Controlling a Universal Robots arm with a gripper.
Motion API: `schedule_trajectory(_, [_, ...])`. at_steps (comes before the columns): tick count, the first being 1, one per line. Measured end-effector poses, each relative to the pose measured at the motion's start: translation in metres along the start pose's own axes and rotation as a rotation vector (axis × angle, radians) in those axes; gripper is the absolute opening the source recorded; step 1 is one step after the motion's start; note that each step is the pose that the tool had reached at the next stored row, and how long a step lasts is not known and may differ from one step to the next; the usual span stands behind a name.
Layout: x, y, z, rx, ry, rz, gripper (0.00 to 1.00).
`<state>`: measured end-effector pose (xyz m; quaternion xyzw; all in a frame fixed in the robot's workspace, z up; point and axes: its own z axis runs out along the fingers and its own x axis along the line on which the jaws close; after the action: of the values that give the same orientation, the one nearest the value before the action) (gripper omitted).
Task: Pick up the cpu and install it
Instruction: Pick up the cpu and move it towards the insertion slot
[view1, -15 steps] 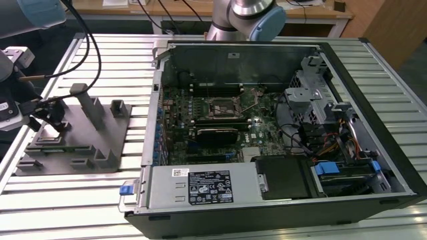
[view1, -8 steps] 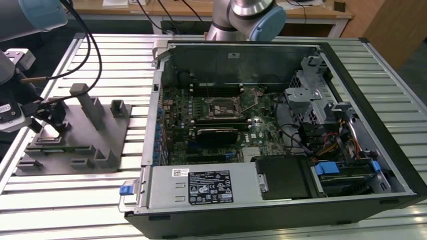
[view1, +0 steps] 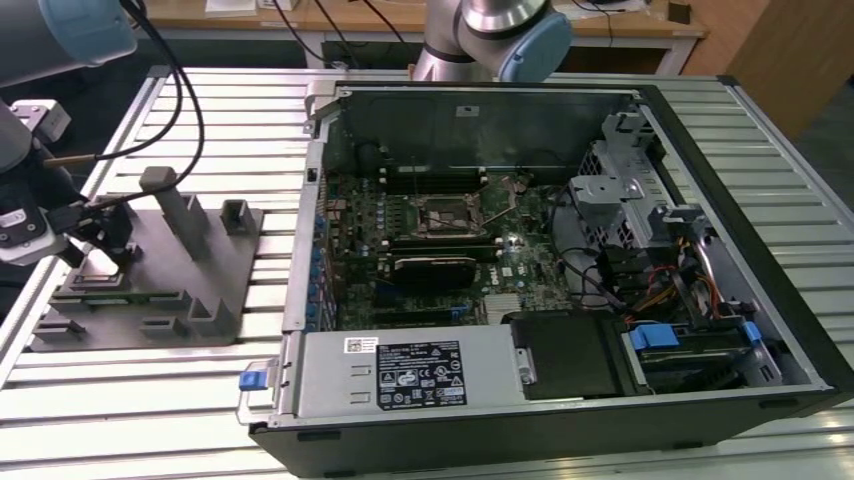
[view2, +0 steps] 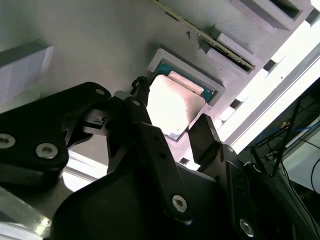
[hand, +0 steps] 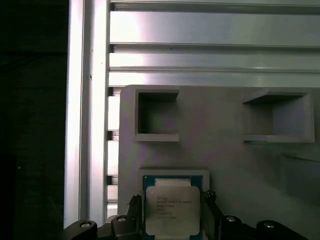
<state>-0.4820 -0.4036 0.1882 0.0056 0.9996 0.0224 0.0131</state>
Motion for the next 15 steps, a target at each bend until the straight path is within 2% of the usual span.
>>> schedule_trajectory(15, [0.0009,-0.0003,0.007,0.0036,0.0002,-0.003,0.59])
